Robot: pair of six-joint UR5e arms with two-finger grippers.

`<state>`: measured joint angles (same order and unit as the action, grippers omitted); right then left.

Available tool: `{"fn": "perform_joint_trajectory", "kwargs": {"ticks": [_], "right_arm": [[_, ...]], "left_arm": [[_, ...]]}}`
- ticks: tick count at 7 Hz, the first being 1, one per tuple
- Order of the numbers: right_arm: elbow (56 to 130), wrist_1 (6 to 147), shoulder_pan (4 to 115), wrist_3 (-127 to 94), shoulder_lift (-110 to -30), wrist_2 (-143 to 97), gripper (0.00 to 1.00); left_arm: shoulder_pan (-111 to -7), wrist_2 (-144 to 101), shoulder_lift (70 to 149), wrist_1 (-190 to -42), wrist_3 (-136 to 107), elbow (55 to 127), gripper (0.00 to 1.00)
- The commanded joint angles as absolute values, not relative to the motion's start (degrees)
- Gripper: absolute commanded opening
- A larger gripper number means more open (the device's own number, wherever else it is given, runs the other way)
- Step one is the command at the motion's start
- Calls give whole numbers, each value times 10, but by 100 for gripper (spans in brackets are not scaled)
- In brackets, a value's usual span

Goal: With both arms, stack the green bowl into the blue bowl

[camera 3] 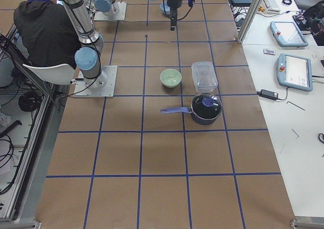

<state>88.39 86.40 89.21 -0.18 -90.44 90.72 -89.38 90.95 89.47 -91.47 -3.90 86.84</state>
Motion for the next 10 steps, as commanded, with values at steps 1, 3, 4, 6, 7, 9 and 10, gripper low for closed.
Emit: {"fn": "perform_joint_trajectory", "kwargs": {"ticks": [1,3,4,6,7,9,10], "right_arm": [[884,865,892,-2,-904,905,100],[885,864,892,-1,-904,908,100],[884,864,892,-1,-904,908,100],[884,864,892,-1,-904,909,100],[884,864,892,-1,-904,909,100],[884,864,892,-2,-904,909,100],[884,865,891,-2,-901,909,100]], "left_arm": [[-894,909,896,-914,-39,868,100],[-894,910,896,-915,-38,869,100],[-894,909,896,-915,-38,869,100],[-894,910,895,-915,-38,870,100],[-893,910,896,-915,-38,870,100],[-823,915,895,-911,68,912,100],[-787,912,890,-910,76,971,100]]}}
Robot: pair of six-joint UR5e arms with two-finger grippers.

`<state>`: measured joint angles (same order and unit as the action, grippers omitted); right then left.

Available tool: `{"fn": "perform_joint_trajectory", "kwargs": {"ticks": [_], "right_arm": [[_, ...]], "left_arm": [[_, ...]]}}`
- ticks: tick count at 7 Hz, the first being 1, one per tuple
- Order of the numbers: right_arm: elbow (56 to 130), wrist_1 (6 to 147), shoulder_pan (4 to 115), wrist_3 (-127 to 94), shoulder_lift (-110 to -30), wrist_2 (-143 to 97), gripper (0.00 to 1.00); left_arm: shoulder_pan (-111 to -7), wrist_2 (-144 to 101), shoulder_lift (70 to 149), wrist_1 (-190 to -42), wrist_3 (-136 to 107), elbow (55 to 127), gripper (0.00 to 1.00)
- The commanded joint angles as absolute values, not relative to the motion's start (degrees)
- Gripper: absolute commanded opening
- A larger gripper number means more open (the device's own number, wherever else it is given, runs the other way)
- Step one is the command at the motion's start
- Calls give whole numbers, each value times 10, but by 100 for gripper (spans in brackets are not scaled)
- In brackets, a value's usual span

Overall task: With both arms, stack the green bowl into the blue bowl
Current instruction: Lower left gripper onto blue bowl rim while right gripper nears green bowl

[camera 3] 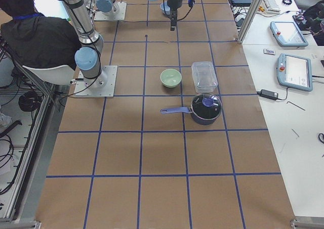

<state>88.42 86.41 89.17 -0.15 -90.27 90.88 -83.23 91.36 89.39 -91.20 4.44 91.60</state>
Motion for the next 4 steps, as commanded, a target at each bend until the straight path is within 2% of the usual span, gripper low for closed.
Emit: {"fn": "perform_joint_trajectory", "kwargs": {"ticks": [1,3,4], "right_arm": [[884,868,884,-2,-894,908,100],[885,864,831,5,-890,909,100],[885,863,791,17,-890,909,100]], "left_arm": [[-761,917,912,-804,99,1032,100],[-739,926,978,-639,98,1131,100],[-734,949,986,-623,100,1161,100]]}}
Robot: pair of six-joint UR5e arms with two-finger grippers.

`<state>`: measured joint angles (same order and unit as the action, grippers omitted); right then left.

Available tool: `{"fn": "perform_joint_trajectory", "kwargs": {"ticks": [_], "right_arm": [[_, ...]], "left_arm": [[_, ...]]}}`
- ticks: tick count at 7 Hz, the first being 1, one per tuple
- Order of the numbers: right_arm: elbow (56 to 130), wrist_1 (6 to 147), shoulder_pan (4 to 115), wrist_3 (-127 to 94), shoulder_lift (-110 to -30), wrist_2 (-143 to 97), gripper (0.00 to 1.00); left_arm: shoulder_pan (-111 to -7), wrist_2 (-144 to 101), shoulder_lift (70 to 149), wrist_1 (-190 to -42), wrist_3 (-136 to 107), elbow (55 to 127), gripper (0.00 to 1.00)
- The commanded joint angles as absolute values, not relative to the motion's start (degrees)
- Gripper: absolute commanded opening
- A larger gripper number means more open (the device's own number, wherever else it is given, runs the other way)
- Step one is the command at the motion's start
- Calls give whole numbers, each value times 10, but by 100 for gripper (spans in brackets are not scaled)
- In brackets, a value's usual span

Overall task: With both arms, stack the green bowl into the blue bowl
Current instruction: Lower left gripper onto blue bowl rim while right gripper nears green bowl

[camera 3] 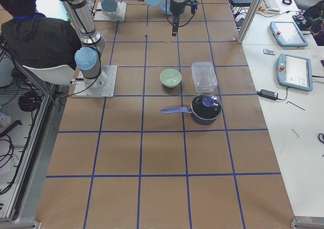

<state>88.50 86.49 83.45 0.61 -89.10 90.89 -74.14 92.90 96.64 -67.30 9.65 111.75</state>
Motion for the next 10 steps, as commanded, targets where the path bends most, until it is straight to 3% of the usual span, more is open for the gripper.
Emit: {"fn": "perform_joint_trajectory", "kwargs": {"ticks": [1,3,5,6,8,10], "right_arm": [[885,867,754,65,-890,903,100],[908,894,705,80,-840,901,100],[952,969,689,147,-823,901,100],[985,1002,684,154,-810,898,100],[1064,1125,683,156,-782,900,100],[1111,1213,679,157,-766,898,100]], "left_arm": [[-734,951,990,-620,97,1169,100],[-733,953,1026,-575,98,1180,76],[-731,949,1039,-559,110,1179,32],[-732,947,1040,-558,119,1179,20],[-735,877,1029,-562,106,1178,0],[-761,843,1016,-597,27,1166,0]]}}
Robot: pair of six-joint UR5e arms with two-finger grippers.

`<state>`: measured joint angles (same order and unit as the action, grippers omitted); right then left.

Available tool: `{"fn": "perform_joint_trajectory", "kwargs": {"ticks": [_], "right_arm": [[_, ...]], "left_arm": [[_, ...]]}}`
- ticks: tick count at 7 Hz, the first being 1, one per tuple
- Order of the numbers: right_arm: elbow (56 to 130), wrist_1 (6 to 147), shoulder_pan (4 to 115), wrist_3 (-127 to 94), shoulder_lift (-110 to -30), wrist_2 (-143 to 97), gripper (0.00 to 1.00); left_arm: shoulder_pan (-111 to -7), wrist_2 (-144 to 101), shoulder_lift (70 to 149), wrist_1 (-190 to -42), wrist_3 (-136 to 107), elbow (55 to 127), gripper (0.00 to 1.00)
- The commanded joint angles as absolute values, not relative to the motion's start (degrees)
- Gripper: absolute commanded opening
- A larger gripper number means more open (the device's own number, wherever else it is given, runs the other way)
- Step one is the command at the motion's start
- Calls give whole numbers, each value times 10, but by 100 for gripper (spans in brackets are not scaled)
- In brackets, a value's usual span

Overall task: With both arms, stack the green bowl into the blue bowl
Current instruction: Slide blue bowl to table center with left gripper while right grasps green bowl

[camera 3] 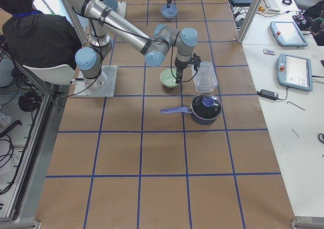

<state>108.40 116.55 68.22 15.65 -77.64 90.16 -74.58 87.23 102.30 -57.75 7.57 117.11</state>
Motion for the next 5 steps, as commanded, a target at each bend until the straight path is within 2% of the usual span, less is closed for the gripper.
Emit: {"fn": "perform_joint_trajectory", "kwargs": {"ticks": [1,3,5], "right_arm": [[1112,1213,676,163,-763,898,100],[1115,1214,674,164,-746,896,100],[1115,1215,665,180,-730,896,100]], "left_arm": [[-805,832,1017,-596,-28,1165,0],[-918,835,1019,-587,-173,1149,0],[-985,816,1037,-586,-308,1112,0]]}}
